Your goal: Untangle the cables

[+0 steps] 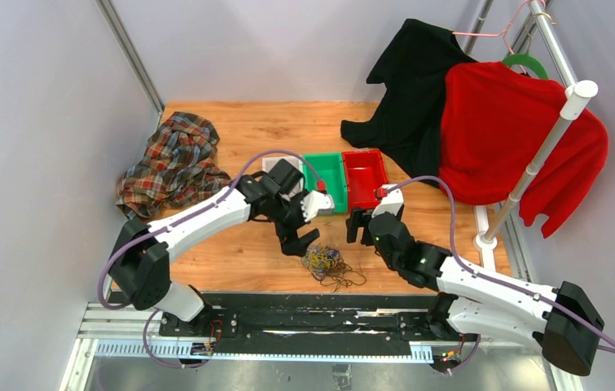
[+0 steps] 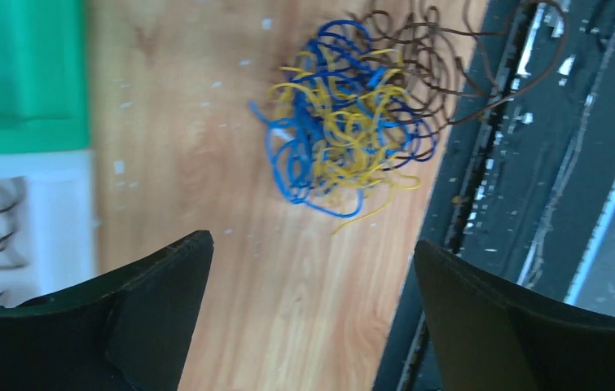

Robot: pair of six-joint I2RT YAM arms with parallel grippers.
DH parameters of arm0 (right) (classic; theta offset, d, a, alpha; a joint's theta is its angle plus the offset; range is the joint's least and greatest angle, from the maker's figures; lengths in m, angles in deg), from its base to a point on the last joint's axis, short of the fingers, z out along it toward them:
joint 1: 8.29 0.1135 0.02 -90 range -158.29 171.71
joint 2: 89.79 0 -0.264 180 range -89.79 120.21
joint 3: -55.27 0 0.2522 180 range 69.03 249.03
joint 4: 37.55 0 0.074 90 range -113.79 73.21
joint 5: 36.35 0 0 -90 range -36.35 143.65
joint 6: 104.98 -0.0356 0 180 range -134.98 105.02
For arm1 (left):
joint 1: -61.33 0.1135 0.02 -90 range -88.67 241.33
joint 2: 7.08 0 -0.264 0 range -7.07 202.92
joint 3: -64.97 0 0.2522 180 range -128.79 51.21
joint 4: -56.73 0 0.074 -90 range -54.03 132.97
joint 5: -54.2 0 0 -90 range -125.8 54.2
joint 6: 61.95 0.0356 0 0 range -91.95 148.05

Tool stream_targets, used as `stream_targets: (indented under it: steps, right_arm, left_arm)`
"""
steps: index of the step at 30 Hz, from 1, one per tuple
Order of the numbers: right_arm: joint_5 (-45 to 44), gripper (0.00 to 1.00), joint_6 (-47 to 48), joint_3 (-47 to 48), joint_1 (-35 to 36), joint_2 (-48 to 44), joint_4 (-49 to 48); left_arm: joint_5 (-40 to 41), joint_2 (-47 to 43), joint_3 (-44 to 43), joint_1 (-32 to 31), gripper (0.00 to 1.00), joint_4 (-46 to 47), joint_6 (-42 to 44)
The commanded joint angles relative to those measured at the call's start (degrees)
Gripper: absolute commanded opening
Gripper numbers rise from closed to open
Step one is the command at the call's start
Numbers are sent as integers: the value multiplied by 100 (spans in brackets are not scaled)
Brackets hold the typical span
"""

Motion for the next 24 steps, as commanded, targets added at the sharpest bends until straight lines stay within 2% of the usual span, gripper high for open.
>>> stream_targets:
  steps: [1, 6, 9, 15, 17, 22, 23, 24]
  right_arm:
    - [-14, 81, -118, 37, -82, -163, 254]
    - [-23, 81, -199, -40, -82, -350, 411]
    - [-24, 81, -195, -67, -82, -425, 466]
    - [-41, 80, -204, -70, -80, -483, 519]
    - [-40, 79, -214, -70, -91, -501, 526]
    - [-25, 79, -171, -78, -91, -609, 586]
    - [-15, 79, -175, -82, -90, -634, 590]
    - [-9, 79, -163, -90, -91, -660, 595]
  left_arm:
    - [-505, 396, 89, -247, 96, 167, -241]
    - [-894, 785, 46, -249, 85, 627, -892]
    - [-1067, 851, 140, -264, 74, 900, -1098]
    - [-1325, 960, 384, -266, 49, 1206, -1109]
    - [-1301, 1041, 431, -266, 45, 1254, -1041]
    - [-1199, 1074, 470, -266, 40, 1378, -1024]
    - [-1225, 1051, 466, -266, 37, 1400, -1044]
    - [-1257, 1037, 445, -266, 29, 1404, -1081]
